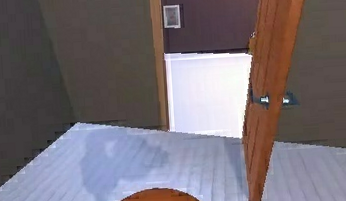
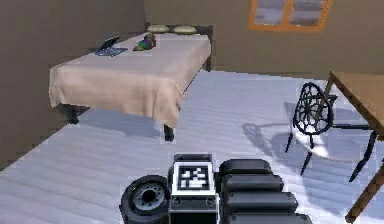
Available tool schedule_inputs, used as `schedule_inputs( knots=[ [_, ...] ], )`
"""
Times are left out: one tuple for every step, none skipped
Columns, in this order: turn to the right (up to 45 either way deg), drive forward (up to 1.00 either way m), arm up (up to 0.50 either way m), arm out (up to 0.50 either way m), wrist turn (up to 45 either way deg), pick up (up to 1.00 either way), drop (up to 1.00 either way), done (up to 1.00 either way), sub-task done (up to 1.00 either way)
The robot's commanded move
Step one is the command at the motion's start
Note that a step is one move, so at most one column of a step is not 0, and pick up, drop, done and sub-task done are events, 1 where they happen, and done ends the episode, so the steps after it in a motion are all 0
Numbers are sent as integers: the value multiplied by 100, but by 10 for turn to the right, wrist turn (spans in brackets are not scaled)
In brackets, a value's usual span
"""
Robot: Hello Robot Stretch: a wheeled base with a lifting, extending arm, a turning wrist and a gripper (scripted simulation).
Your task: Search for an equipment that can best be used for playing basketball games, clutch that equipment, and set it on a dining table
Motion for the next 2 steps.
schedule_inputs(
  knots=[
    [0,95,0,0,0,0,0,0,0],
    [90,0,0,0,0,0,0,0,0]
  ],
)
